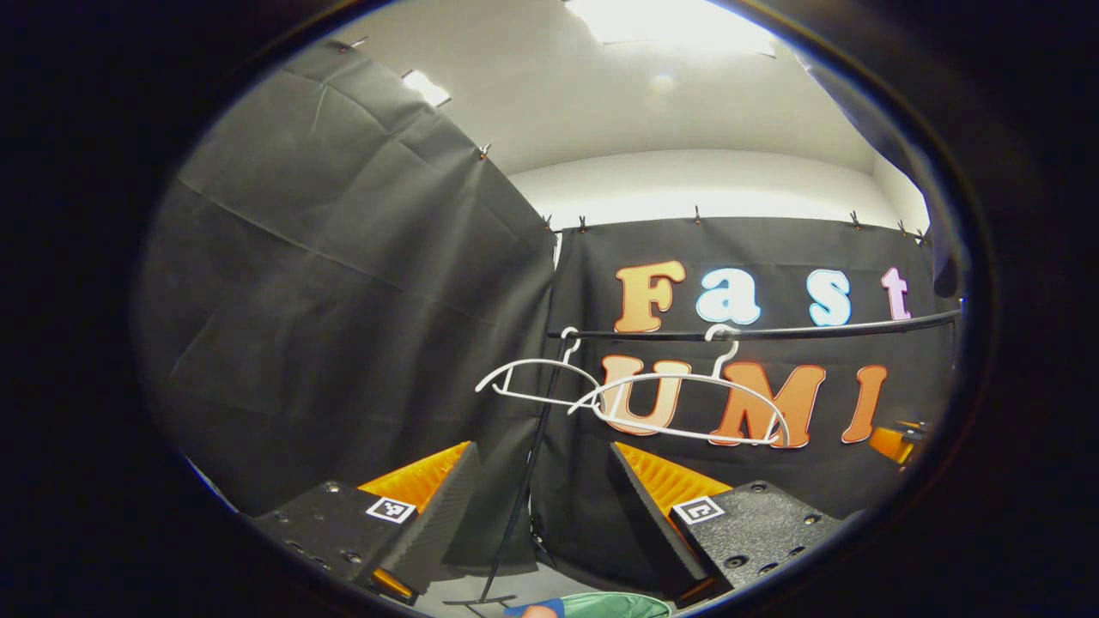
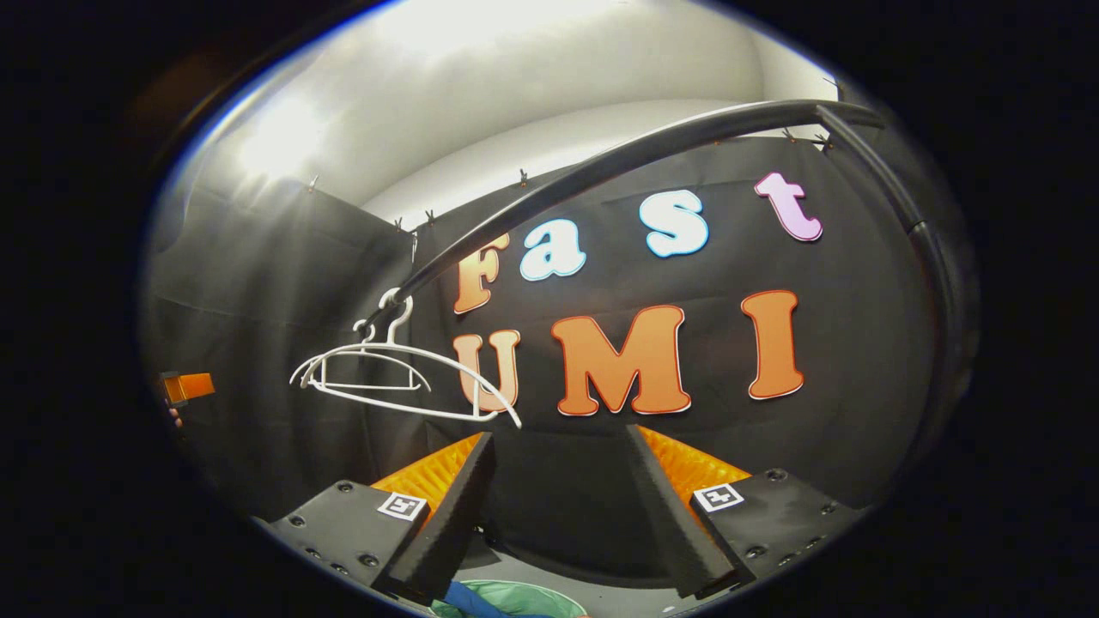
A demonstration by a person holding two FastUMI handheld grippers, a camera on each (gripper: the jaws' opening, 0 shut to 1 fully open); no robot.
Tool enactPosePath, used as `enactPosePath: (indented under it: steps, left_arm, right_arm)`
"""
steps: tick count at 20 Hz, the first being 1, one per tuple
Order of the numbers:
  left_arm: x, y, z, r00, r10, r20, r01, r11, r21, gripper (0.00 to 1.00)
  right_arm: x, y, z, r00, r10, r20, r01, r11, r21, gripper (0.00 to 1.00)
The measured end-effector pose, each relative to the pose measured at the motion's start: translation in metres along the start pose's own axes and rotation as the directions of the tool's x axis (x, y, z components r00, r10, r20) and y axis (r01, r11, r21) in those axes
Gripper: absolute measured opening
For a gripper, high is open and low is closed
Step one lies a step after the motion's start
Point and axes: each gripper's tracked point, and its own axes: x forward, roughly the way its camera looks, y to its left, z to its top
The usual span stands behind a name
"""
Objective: Grasp the clothes on the hanger with both hands and then place them into the laundry hamper below.
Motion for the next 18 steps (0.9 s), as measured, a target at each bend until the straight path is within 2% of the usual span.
enactPosePath:
  steps: [1,5,6,16,17,18]
  left_arm:
    - [0.0,0.001,-0.001,1.0,0.003,0.0,-0.003,1.0,-0.005,0.89]
    - [0.0,0.006,-0.003,1.0,0.02,-0.012,-0.02,1.0,0.006,0.9]
    - [0.0,0.007,-0.002,1.0,0.022,-0.011,-0.022,1.0,0.014,0.89]
    - [0.0,0.006,0.001,1.0,0.005,0.011,-0.005,1.0,0.03,0.9]
    - [0.001,0.004,0.002,1.0,0.004,0.012,-0.005,0.999,0.036,0.89]
    - [0.001,0.003,0.002,1.0,0.001,0.011,-0.002,0.999,0.04,0.94]
  right_arm:
    - [0.001,-0.004,0.004,1.0,-0.005,0.005,0.005,1.0,0.0,1.0]
    - [0.0,-0.006,0.004,1.0,-0.005,0.001,0.005,1.0,0.013,1.0]
    - [-0.001,-0.008,0.003,1.0,-0.008,0.001,0.008,1.0,0.015,0.89]
    - [0.006,-0.012,-0.005,1.0,-0.008,-0.019,0.009,0.999,0.05,0.89]
    - [0.006,-0.011,-0.007,1.0,-0.006,-0.024,0.007,0.999,0.052,0.93]
    - [0.006,-0.01,-0.007,1.0,-0.003,-0.025,0.004,0.998,0.056,0.98]
